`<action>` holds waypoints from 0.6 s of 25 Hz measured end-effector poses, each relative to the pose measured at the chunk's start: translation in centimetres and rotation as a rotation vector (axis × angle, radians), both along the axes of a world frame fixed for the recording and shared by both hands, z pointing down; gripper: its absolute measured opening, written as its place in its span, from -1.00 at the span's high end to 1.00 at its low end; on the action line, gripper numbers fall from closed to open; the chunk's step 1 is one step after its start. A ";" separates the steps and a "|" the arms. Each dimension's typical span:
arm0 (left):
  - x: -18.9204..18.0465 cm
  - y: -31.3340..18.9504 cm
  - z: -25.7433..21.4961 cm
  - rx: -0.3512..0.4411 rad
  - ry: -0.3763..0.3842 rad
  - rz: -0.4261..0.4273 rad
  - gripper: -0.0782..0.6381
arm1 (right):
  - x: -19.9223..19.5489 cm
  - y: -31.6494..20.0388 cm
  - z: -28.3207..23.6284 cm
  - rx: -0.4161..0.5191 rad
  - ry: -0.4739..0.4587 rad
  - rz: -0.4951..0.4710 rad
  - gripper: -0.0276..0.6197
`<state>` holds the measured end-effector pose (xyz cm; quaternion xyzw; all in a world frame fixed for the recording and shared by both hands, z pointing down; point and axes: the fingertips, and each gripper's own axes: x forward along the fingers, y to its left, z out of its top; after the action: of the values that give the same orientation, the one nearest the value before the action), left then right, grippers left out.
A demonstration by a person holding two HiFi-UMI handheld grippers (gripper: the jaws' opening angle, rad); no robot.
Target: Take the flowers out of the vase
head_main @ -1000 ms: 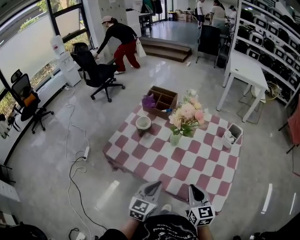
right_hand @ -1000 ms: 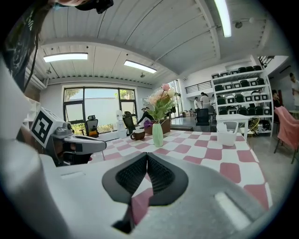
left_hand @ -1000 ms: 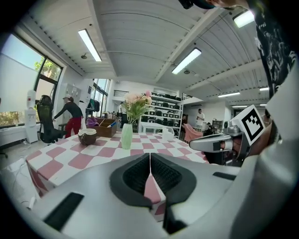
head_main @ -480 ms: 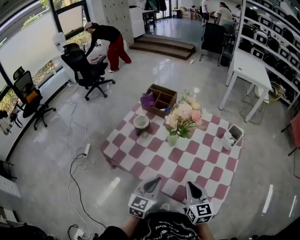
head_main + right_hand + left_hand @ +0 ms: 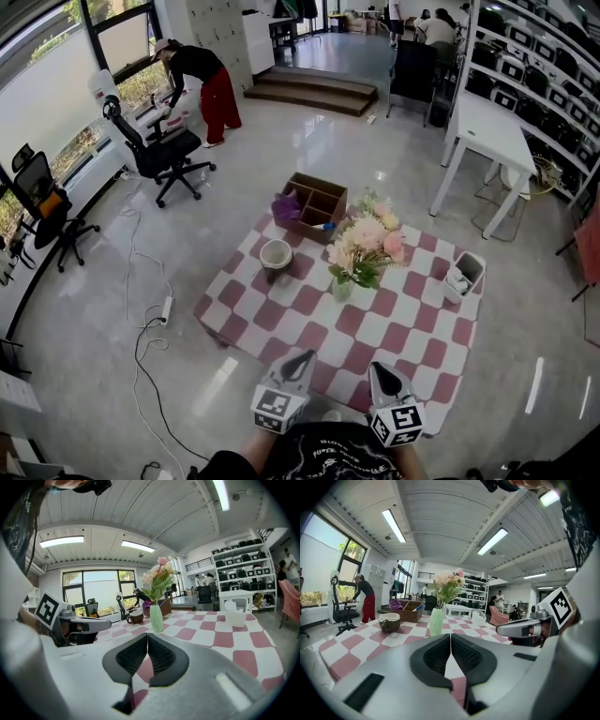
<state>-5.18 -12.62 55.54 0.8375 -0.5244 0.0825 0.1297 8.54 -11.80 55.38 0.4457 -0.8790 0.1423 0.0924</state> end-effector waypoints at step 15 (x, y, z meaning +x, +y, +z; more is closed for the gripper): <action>-4.8 -8.3 -1.0 0.020 0.016 0.133 0.75 | -3.8 -6.0 -1.0 -0.002 -0.003 0.165 0.88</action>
<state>-9.95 -20.94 54.53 0.8722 -0.4675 0.0792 0.1198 4.72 -17.85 54.37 0.5165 -0.8392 0.1508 0.0796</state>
